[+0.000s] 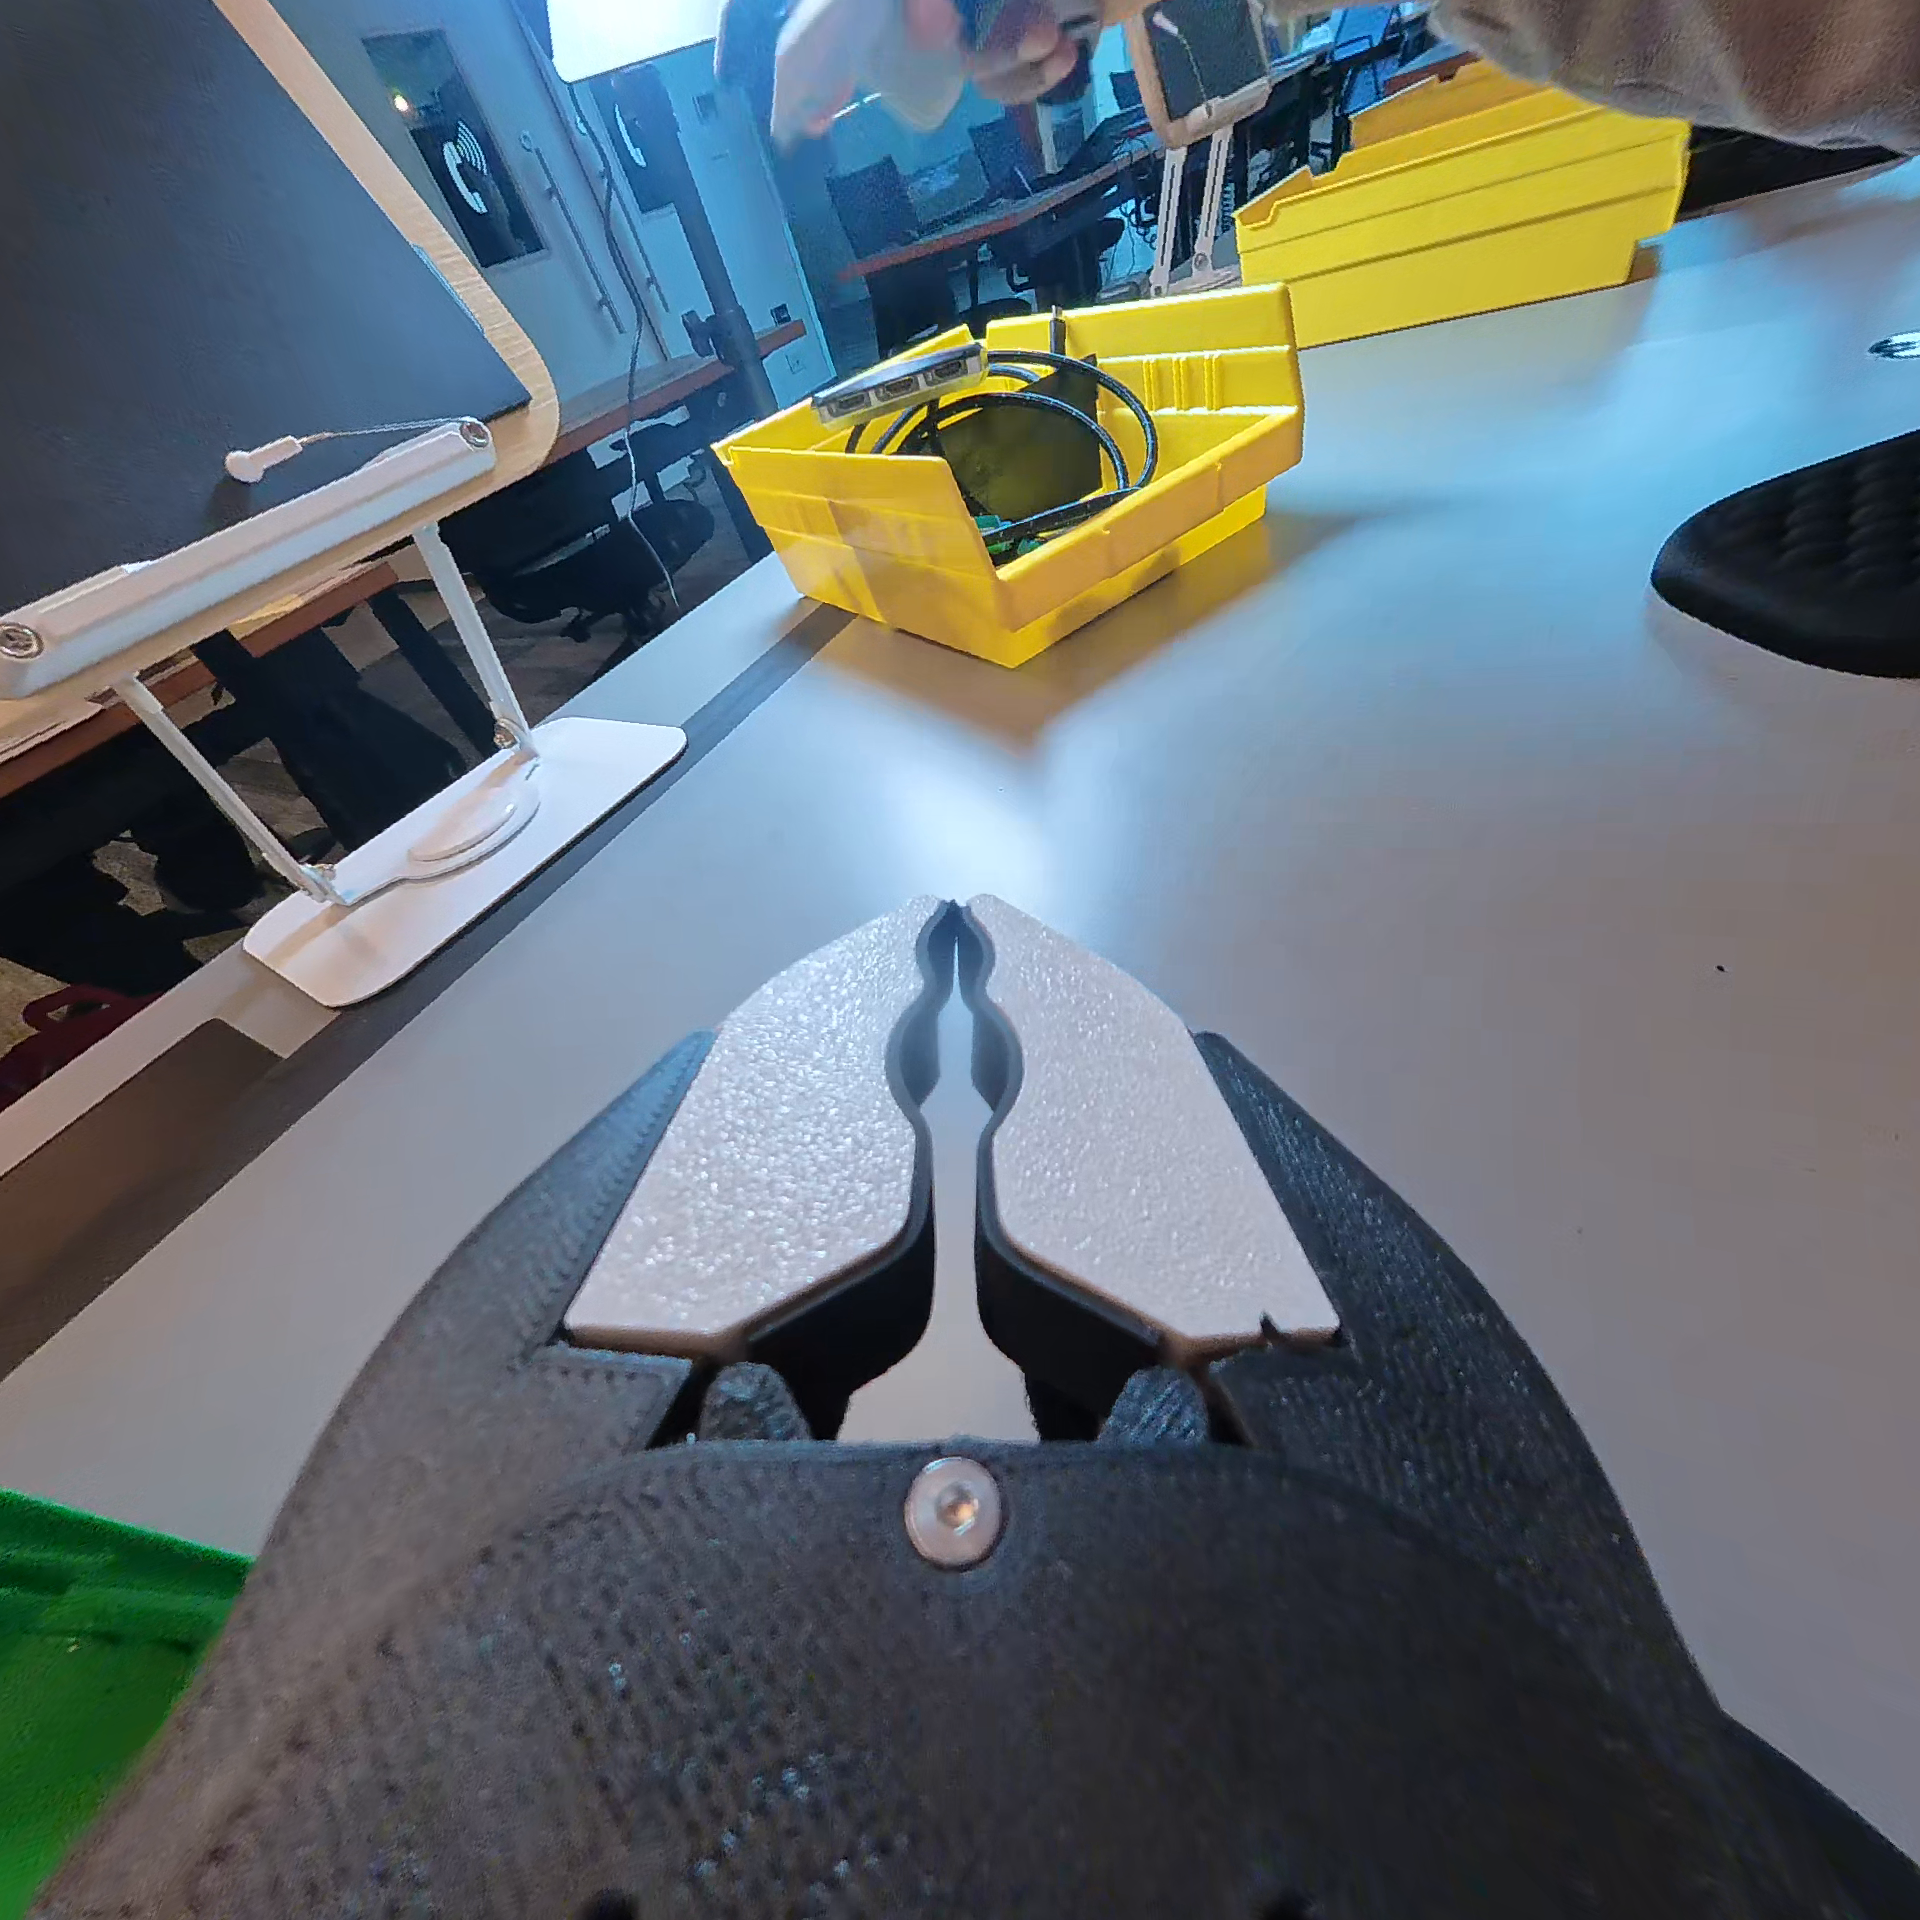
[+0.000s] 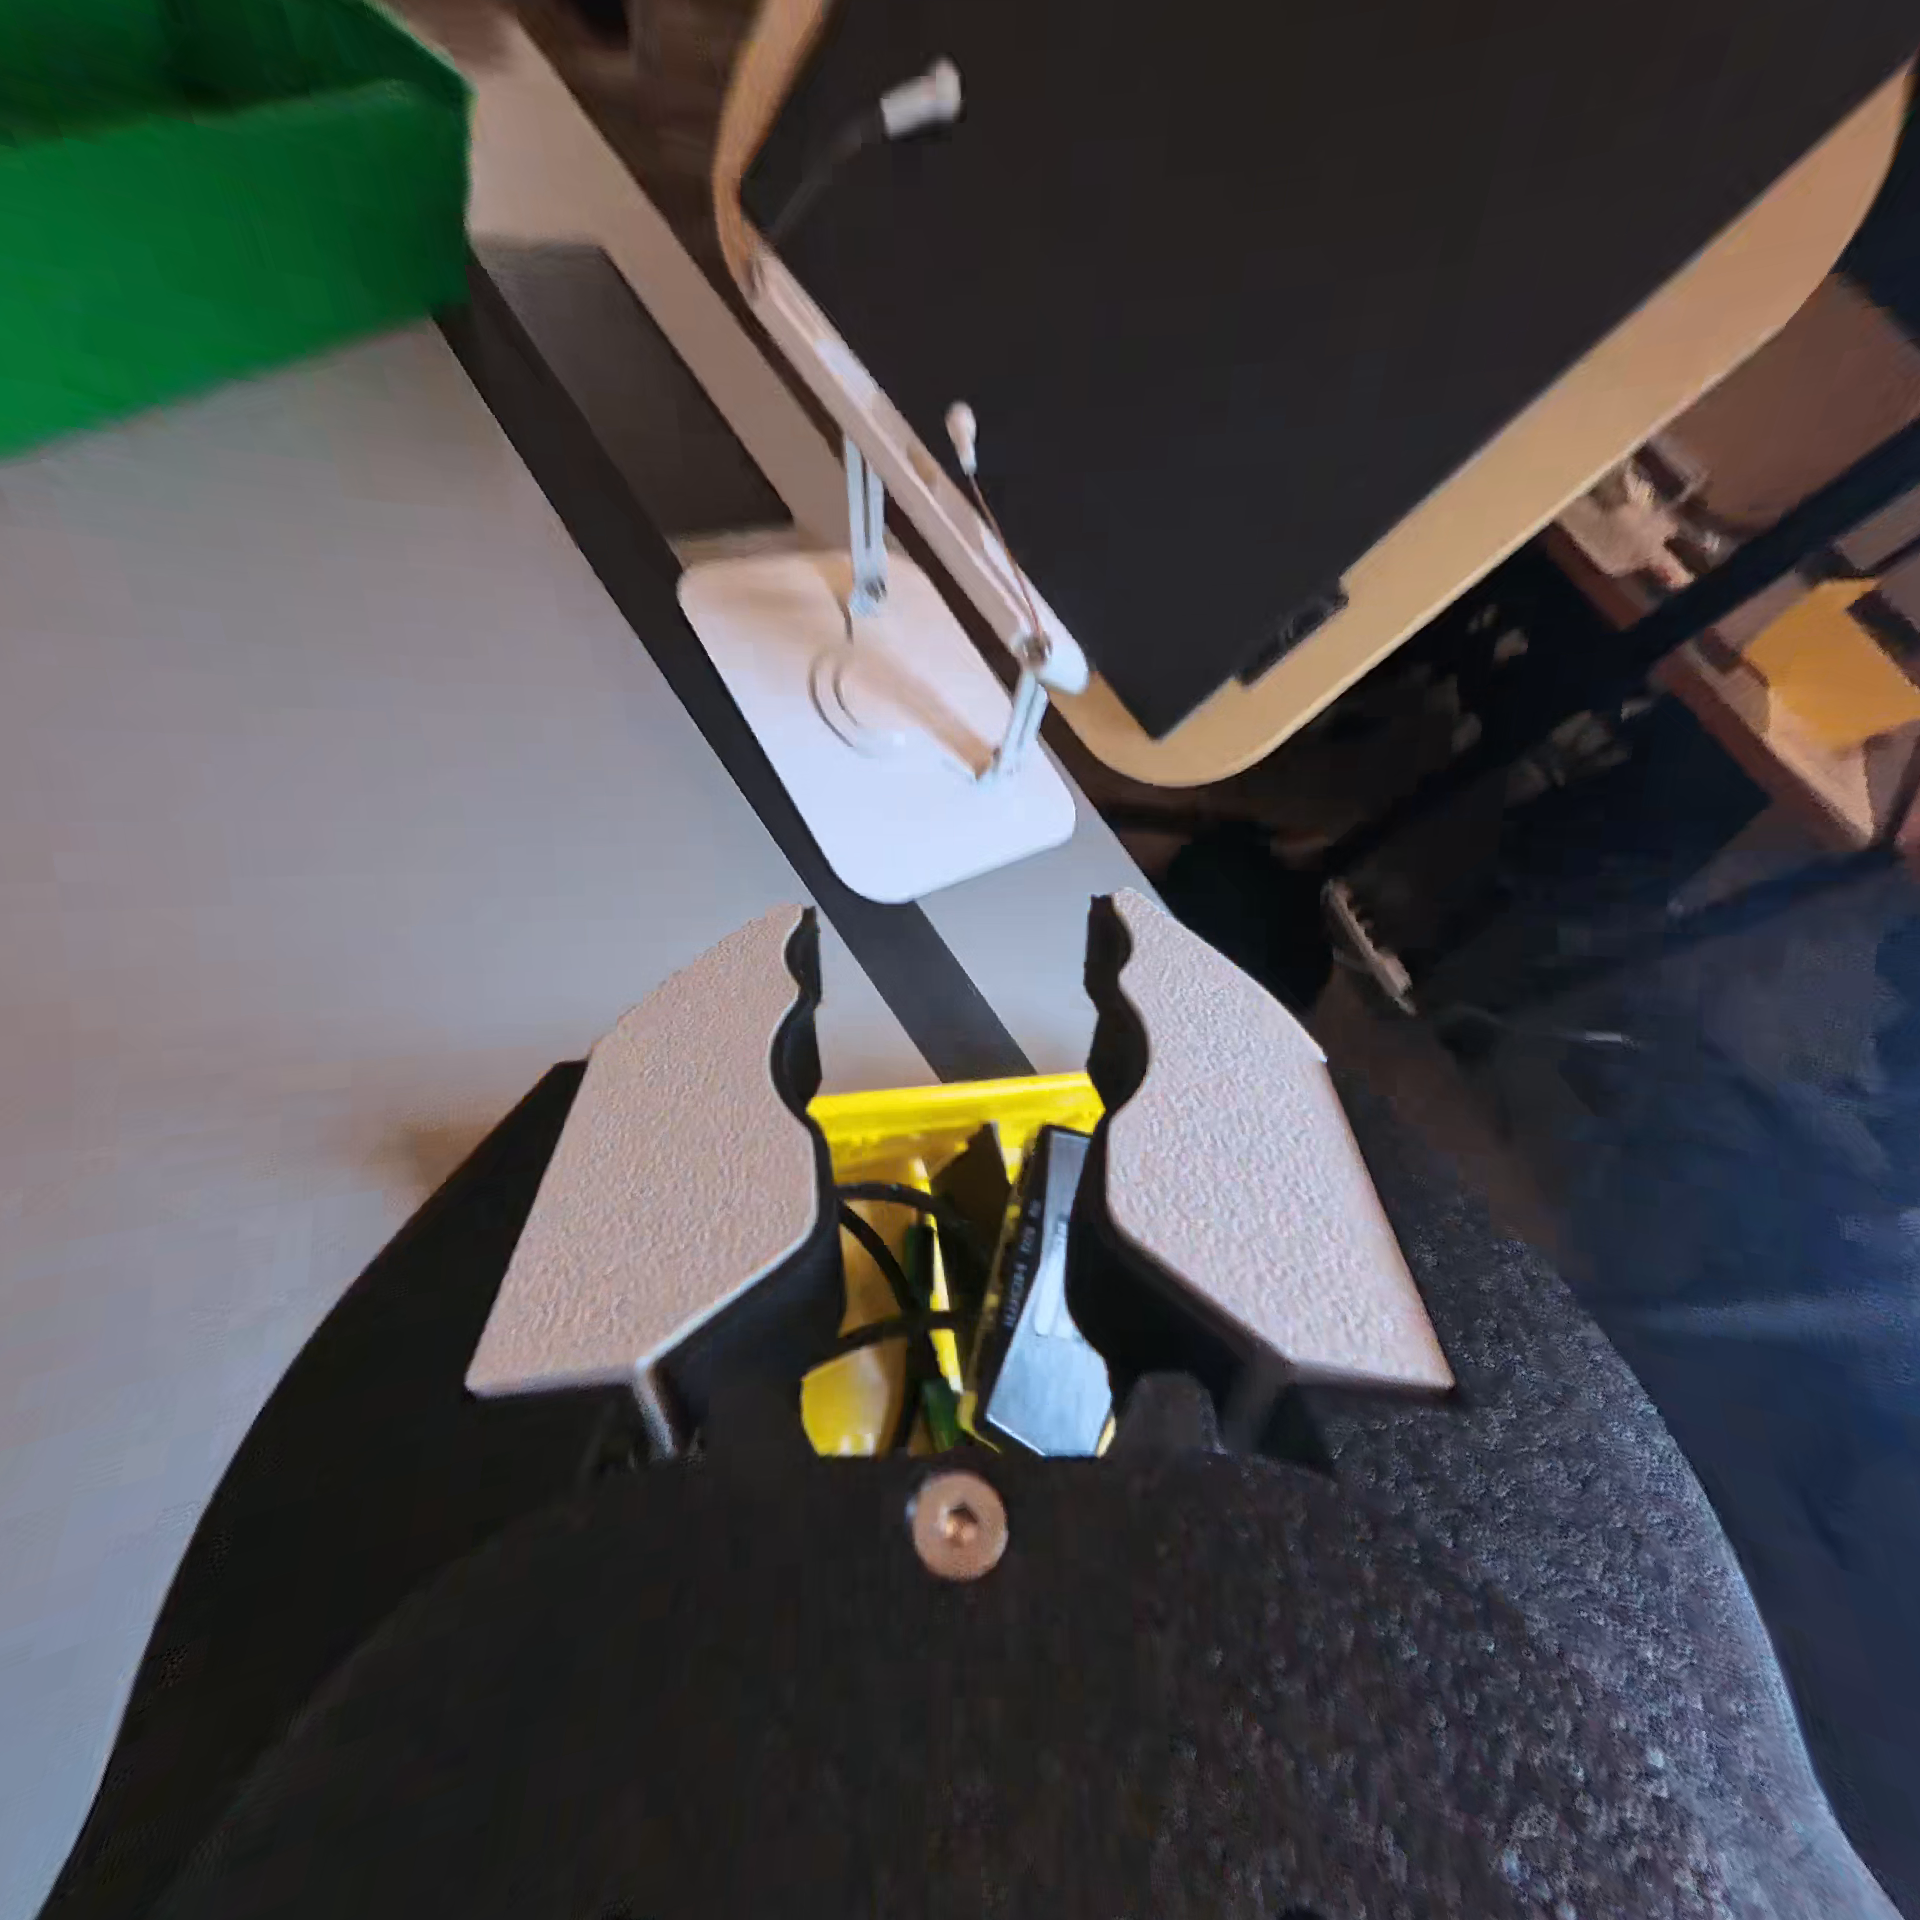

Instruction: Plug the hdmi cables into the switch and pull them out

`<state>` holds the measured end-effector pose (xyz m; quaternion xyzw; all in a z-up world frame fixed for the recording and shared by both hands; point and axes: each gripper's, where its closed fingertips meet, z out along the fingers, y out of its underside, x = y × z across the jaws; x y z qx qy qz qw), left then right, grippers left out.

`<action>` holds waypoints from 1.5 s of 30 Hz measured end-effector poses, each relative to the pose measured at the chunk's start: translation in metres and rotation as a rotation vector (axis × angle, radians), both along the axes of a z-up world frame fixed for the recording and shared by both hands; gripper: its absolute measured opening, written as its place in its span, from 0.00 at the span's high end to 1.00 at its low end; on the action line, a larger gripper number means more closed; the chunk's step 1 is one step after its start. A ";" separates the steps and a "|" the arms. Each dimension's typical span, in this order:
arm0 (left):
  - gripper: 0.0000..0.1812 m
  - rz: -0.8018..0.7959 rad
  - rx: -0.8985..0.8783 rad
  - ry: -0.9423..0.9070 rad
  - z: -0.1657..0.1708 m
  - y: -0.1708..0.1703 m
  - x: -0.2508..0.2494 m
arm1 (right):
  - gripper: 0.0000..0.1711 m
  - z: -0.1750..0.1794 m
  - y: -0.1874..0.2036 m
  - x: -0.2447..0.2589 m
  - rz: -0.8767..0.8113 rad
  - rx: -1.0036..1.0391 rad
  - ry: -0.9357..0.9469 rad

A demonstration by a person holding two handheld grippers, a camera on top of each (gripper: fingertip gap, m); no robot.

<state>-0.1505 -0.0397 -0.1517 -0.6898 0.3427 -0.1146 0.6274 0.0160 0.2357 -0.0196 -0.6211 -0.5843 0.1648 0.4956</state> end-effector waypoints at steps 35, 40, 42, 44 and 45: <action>0.83 0.358 -0.412 0.843 -0.079 -0.017 -0.173 | 0.82 -0.199 -0.140 0.094 -0.019 0.278 -0.768; 0.83 0.184 -0.330 0.858 -0.079 -0.017 -0.102 | 0.82 -0.197 -0.209 0.080 0.096 0.356 -0.681; 0.83 0.112 -0.293 0.866 -0.079 -0.017 -0.072 | 0.82 -0.197 -0.232 0.073 0.122 0.372 -0.637; 0.83 0.042 -0.243 0.881 -0.078 -0.016 -0.044 | 0.82 -0.195 -0.251 0.067 0.126 0.379 -0.582; 0.82 0.012 -0.213 0.890 -0.077 -0.016 -0.032 | 0.82 -0.192 -0.260 0.064 0.127 0.382 -0.544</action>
